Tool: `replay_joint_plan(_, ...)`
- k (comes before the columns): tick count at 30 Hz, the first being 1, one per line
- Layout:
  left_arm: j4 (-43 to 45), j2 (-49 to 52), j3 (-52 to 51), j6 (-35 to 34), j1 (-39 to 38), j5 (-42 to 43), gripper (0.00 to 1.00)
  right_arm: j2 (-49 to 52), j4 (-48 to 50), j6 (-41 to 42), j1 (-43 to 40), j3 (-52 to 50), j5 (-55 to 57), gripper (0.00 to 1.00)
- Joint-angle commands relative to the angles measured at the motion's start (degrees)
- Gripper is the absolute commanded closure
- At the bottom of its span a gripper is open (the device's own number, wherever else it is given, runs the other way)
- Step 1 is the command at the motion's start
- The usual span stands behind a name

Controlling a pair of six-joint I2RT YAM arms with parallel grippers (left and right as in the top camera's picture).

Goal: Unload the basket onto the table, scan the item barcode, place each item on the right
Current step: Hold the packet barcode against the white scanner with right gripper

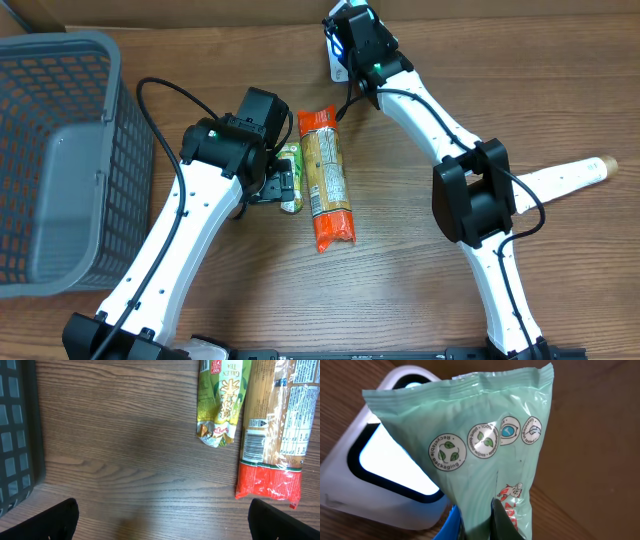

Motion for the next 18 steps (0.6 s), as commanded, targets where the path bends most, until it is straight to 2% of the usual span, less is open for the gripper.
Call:
replay_joint_plan(1, 0.1, 0.2, 0.0, -1.2, 0.0, -0.8, 0.01, 1.0, 0.7, -3.1, 0.1, 1.9, 2.5, 0.96)
replay_joint_plan(9, 0.1, 0.2, 0.0, -1.2, 0.0, -0.7, 0.01, 1.0, -3.4, -3.1, 0.1, 1.9, 2.4, 0.97)
replay_joint_plan(18, 0.1, 0.2, 0.0, -1.2, 0.0, -0.8, 0.01, 1.0, -3.6, -3.1, 0.4, 1.9, 2.4, 0.96)
